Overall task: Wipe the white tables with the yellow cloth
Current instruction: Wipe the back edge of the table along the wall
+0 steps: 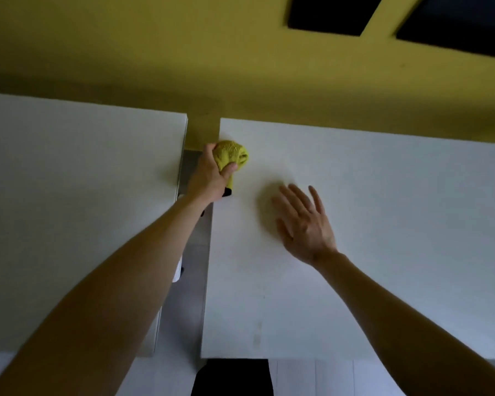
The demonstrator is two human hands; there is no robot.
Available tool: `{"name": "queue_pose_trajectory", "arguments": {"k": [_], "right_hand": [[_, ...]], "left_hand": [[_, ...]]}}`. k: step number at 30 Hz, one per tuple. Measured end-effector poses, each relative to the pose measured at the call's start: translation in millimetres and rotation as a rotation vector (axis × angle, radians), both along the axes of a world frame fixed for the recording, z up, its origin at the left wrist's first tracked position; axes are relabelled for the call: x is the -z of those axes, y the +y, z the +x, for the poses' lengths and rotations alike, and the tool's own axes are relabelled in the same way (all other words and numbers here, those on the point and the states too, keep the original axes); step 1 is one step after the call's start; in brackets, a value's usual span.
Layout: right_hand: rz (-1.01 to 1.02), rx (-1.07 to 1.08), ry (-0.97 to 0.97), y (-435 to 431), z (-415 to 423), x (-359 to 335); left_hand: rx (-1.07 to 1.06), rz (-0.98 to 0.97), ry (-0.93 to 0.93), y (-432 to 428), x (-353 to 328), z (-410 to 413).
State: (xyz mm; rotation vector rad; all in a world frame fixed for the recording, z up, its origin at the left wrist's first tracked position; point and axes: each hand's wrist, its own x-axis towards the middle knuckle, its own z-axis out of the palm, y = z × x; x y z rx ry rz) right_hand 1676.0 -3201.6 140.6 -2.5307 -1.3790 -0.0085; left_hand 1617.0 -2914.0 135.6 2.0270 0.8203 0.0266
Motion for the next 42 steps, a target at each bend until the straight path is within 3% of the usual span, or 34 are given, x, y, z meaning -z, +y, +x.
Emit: {"name": "queue_pose_trajectory", "arguments": {"k": [4,13,19,22,25,27,30,33,42], "right_hand": [[-0.142,0.277,0.051,-14,63,7],[-0.106,0.267,0.124,-15,62,10],[0.015,0.259,0.146,-14,61,12],[0.058,0.294,0.164,-11,58,11],[0.187,0.347,0.209,18,64,1],[0.284,0.218,0.195,58,79,-9],[0.184,-0.105,0.164,125,104,-14],[0.043,-0.262,0.16,152,133,-4],[-0.083,-0.094,0.215,143,186,-4]], "left_hand": [[0.096,0.104,0.085,38,-10,44],[0.278,0.326,0.123,76,-38,117],[0.502,0.509,-0.124,53,-75,110],[0.627,0.653,-0.083,27,-66,90],[0.425,0.722,0.001,4,-41,51],[0.245,0.716,0.022,-15,-25,24],[0.134,0.714,0.115,-46,-8,-3],[0.085,0.721,0.146,-64,0,-5],[0.078,0.751,0.148,-62,6,3]]}}
